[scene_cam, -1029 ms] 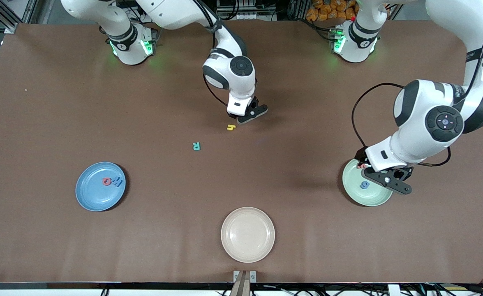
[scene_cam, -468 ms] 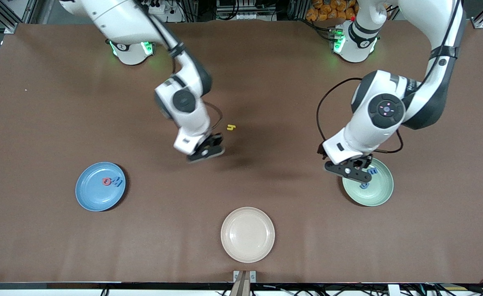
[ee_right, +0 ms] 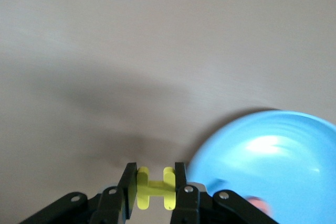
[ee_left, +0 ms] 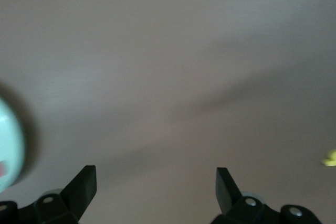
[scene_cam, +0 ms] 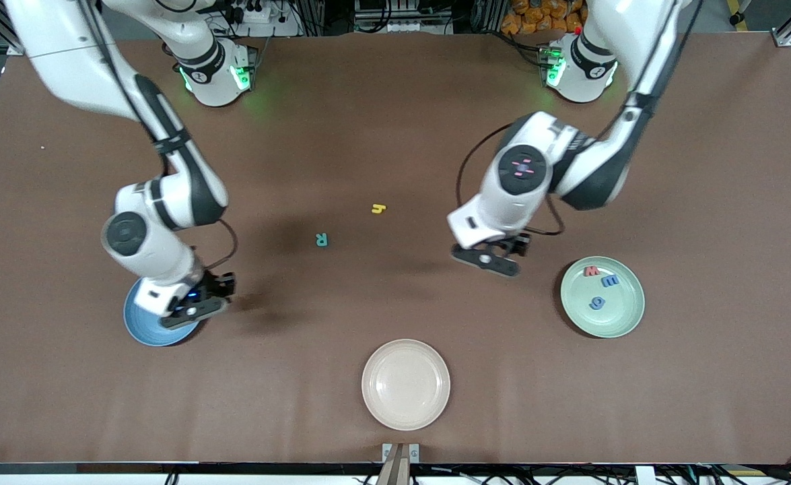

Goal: Sort uppercase to blue plate, lowercase to green plate
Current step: 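Carry the yellow H to the blue plate while the left gripper reaches the 4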

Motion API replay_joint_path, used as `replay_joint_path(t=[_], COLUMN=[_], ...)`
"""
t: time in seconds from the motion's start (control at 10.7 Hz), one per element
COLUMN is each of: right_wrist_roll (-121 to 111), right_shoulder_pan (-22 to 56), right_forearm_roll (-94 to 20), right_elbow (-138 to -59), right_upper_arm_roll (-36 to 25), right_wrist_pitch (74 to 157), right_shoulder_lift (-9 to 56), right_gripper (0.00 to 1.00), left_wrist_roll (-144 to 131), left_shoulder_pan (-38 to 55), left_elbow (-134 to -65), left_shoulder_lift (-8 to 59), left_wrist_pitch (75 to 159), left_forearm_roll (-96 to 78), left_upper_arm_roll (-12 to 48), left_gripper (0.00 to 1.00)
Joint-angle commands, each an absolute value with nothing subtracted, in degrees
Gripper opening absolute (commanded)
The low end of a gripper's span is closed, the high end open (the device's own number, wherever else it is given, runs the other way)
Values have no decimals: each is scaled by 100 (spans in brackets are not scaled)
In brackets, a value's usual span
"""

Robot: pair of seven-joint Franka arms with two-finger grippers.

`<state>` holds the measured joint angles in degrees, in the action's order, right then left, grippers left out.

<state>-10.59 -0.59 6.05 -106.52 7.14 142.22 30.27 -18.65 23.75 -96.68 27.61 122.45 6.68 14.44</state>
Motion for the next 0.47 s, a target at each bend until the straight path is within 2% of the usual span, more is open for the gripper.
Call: replay_joint_path(t=[0.0,0.19,0.37], right_wrist_roll=[-1641,-2229,-2775], right_shoulder_pan=[-692,-1167,-1501], right_forearm_roll=[712,721,721], right_elbow=[-10618,-10355,-10266], right_upper_arm_roll=[844,844,844], right_wrist_pitch=[14282,14352,14790], right_shoulder_lift=[3076,3347,3602], right_gripper=[0,0,0], left_wrist_roll=[-2904,-2570,-1342], left_shoulder_pan=[2950,3347,3437], left_elbow=[-9371,-9237,-9246], left_shoulder_lift=[3241,3515,3734], left_wrist_pitch=[12603,12691,12876], left_forearm_roll=[553,832,1203], left_upper_arm_roll=[1626,1652,1984], left_gripper=[100,100,100])
